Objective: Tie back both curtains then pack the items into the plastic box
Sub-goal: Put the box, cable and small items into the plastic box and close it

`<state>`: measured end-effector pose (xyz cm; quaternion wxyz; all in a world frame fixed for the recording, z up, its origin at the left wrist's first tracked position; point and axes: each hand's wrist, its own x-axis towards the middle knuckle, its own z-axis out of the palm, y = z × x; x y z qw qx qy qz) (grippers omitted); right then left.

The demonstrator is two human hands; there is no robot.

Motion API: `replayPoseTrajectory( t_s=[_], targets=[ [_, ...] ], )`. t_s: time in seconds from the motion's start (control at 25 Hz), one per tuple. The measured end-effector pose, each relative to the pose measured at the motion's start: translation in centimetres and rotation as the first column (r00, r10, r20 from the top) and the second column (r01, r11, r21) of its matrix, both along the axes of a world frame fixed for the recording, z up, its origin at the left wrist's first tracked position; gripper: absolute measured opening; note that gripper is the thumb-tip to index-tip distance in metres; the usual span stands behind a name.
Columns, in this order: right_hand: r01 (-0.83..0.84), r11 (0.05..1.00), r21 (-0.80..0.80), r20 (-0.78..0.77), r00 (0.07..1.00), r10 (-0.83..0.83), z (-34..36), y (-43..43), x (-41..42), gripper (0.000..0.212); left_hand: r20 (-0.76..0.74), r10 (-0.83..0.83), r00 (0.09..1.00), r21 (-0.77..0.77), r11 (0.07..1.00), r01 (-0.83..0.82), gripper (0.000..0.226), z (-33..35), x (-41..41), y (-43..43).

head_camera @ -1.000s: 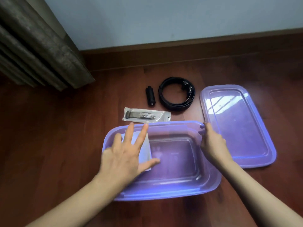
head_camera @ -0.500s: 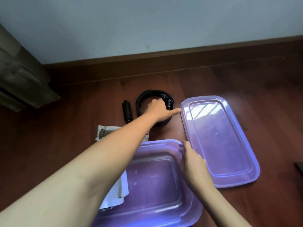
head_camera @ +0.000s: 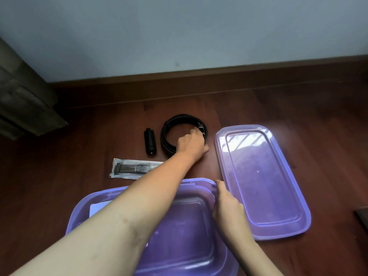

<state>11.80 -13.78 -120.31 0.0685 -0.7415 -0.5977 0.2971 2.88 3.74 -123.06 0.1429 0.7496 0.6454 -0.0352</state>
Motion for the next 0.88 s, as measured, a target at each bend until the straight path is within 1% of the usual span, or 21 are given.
replayPoseTrajectory(
  t_s=[0.08,0.2,0.24,0.32,0.4,0.44,0.48,0.52,0.56,0.6,0.64,0.72,0.8,0.84,0.88],
  targets=[
    [0.006,1.000,0.012,-0.005,1.000,-0.006,-0.1,0.0,0.0,0.048,-0.069,-0.090,0.994,0.002,0.996,0.090,0.075,0.7,-1.1,0.0],
    [0.004,1.000,0.027,-0.012,1.000,-0.003,-0.3,-0.1,0.0,0.040,-0.167,-0.187,0.968,0.045,0.979,0.197,0.051,2.8,-2.4,0.2],
    [0.005,0.999,0.032,-0.017,1.000,-0.004,-0.3,-0.1,0.0,0.038,-0.193,-0.206,0.959,0.061,0.973,0.221,0.048,4.0,-3.0,0.0],
    [0.001,0.999,0.044,-0.029,1.000,0.000,-0.3,0.0,0.1,0.037,-0.227,-0.260,0.939,0.098,0.953,0.288,0.053,6.3,-4.3,-1.0],
    [0.002,0.998,0.065,-0.040,0.999,0.000,-0.3,-0.1,0.1,0.033,-0.244,-0.341,0.908,0.155,0.910,0.384,0.062,8.4,-6.1,-3.4],
    [0.001,0.997,0.074,-0.042,0.999,0.002,-0.3,-0.2,0.2,0.031,-0.237,-0.395,0.888,0.199,0.875,0.442,0.064,9.1,-7.4,-4.9],
    [-0.001,0.997,0.075,-0.045,0.999,0.004,-0.4,-0.1,0.3,0.030,-0.180,-0.461,0.869,0.274,0.825,0.495,0.064,9.6,-8.7,-6.9],
    [-0.008,0.997,0.083,-0.056,0.998,0.012,-0.6,0.3,0.3,0.028,-0.114,-0.545,0.831,0.353,0.759,0.547,0.062,10.2,-10.0,-8.9],
    [-0.014,0.996,0.086,-0.060,0.998,0.019,-0.8,0.4,0.4,0.026,-0.032,-0.628,0.778,0.384,0.711,0.589,0.060,11.0,-11.0,-11.1],
    [-0.013,0.996,0.084,-0.066,0.998,0.018,-1.1,0.1,0.5,0.024,0.034,-0.691,0.722,0.377,0.678,0.631,0.058,11.5,-11.8,-13.4],
    [-0.011,0.996,0.094,-0.075,0.997,0.018,-1.3,0.5,0.7,0.023,0.030,-0.733,0.679,0.329,0.649,0.686,0.055,11.9,-12.3,-15.0],
    [-0.015,0.995,0.095,-0.093,0.995,0.024,-1.3,0.2,0.7,0.023,-0.058,-0.796,0.602,0.224,0.577,0.785,0.052,11.3,-12.9,-18.0],
    [-0.028,0.994,0.106,-0.107,0.994,0.039,-0.9,0.0,0.6,0.027,-0.183,-0.867,0.464,0.048,0.464,0.885,0.049,11.3,-12.1,-19.5],
    [-0.030,0.993,0.113,-0.114,0.992,0.043,-0.6,0.0,0.6,0.029,-0.228,-0.890,0.394,-0.058,0.417,0.907,0.047,10.9,-11.4,-19.7],
    [-0.037,0.992,0.119,-0.114,0.992,0.050,-0.4,-0.1,0.5,0.030,-0.257,-0.903,0.344,-0.153,0.389,0.908,0.046,10.2,-10.6,-19.7]
  ],
)
